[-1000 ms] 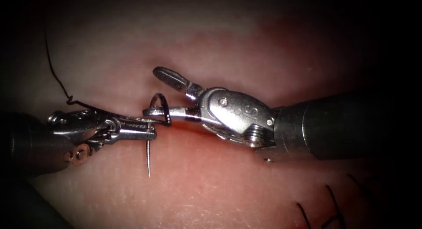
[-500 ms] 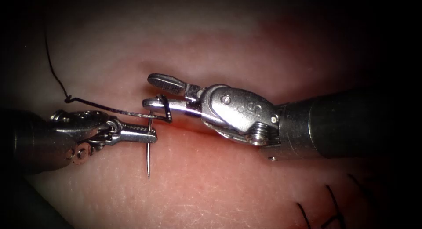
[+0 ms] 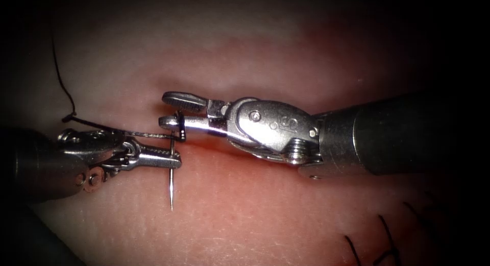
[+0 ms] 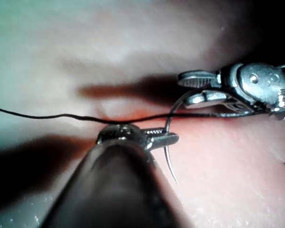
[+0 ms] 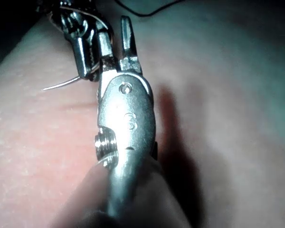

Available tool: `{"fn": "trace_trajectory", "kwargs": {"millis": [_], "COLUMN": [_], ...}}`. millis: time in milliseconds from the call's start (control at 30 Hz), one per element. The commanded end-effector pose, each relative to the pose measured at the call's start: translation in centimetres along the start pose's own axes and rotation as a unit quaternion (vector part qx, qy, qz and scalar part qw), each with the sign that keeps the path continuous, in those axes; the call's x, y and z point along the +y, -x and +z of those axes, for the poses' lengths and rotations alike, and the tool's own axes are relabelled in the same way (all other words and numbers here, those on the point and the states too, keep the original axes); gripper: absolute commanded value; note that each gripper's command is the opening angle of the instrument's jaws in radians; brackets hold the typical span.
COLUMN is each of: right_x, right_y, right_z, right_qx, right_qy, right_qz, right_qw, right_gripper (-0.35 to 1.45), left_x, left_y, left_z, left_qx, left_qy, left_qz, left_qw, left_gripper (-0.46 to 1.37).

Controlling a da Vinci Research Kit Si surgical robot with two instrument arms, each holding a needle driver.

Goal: Wound Closure
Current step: Hand over the needle from the left to the right gripper

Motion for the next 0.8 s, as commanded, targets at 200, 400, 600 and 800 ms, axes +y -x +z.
{"fn": "trace_trajectory", "kwargs": {"millis": [200,400,600,800], "right_x": [-0.02,-0.04,-0.09,-0.08], "right_y": [-0.01,-0.01,-0.02,-0.02], "right_z": [0.0,0.02,0.03,0.04], "right_qx": [0.0,0.0,0.001,0.001], "right_qy": [0.0,0.0,0.001,0.002], "right_qz": [-0.003,-0.007,-0.01,-0.014], "right_qw": [1.0,1.0,1.0,1.0], "right_gripper": [0.82,1.08,1.19,1.1], "left_x": [0.0,0.0,0.0,0.0], "left_y": [-0.01,-0.02,-0.04,-0.03], "left_z": [0.0,0.0,-0.01,-0.01], "left_qx": [0.0,-0.001,-0.001,-0.001], "left_qy": [0.007,0.009,0.006,0.006], "left_qz": [0.0,-0.004,-0.004,-0.004], "left_qw": [1.0,1.0,1.0,1.0], "left_gripper": [-0.35,-0.35,-0.35,-0.35]}}
